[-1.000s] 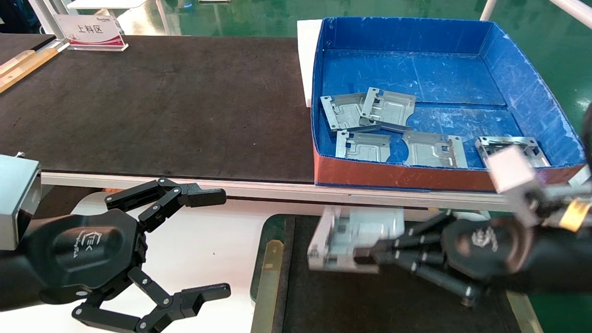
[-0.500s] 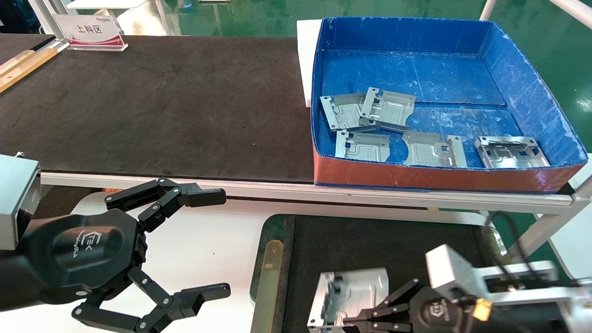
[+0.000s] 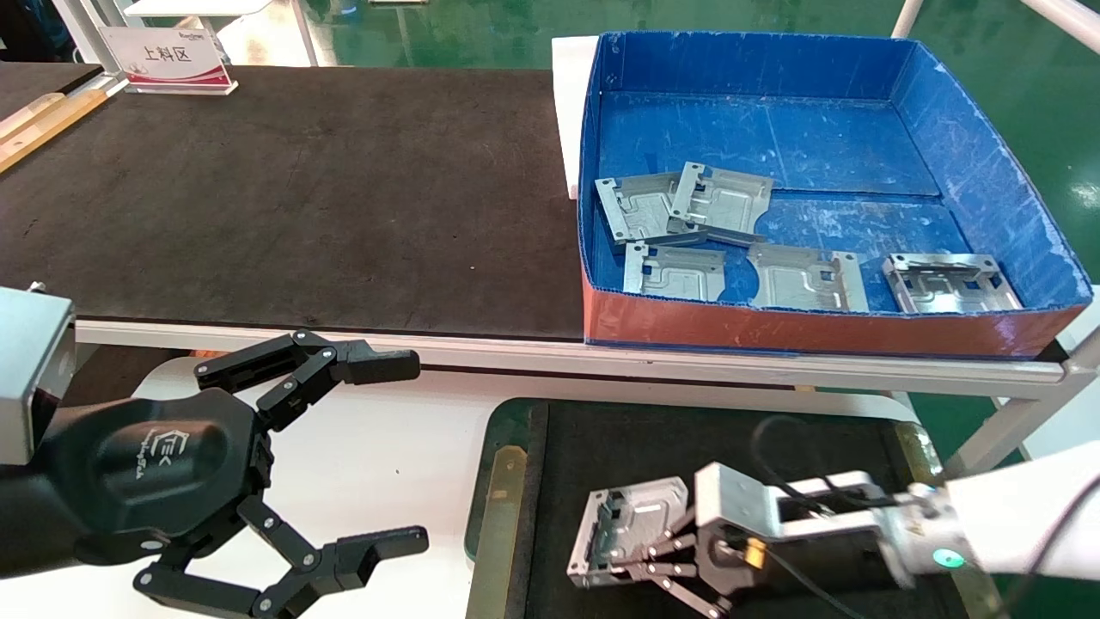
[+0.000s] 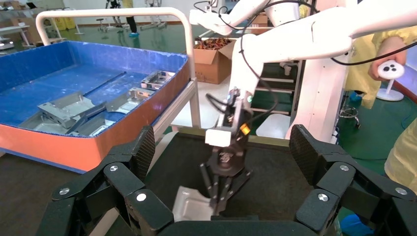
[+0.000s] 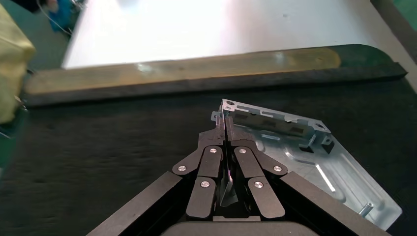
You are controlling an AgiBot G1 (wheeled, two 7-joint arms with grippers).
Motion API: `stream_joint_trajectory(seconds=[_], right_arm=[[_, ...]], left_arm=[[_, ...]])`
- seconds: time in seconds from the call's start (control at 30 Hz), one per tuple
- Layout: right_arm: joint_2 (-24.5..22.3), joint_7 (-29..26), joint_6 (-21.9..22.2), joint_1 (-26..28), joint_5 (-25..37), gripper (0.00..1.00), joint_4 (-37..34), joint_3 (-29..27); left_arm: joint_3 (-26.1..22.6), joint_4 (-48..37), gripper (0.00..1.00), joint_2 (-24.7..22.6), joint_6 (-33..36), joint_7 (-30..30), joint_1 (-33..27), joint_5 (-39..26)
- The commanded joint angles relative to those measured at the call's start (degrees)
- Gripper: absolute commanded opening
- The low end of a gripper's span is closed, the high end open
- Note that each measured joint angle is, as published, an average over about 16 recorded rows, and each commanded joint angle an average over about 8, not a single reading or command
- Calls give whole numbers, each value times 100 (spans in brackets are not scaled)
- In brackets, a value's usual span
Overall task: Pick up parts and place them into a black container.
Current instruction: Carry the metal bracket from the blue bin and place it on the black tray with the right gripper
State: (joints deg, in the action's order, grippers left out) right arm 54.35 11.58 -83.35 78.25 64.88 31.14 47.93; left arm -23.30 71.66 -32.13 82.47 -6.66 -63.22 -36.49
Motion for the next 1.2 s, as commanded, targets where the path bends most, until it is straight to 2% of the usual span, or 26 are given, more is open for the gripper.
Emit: stream_joint_trajectory(seconds=[0.03,0.33,0.67,1.0,1.2], right_arm=[[240,275,52,129,136,0,-398,50],[939,1149,280,546,388,0,-1596,148],[1434,1728,946,744,509,0,-2308,171],[1551,1927,543,829,469,0,-2572,157],[1557,2071,491,859,546,0,-2712,210]], left_arm=[[0,0,100,0,0,0,0,0],[0,0,100,0,0,0,0,0],[0,0,100,0,0,0,0,0],[0,0,100,0,0,0,0,0],[0,0,100,0,0,0,0,0]])
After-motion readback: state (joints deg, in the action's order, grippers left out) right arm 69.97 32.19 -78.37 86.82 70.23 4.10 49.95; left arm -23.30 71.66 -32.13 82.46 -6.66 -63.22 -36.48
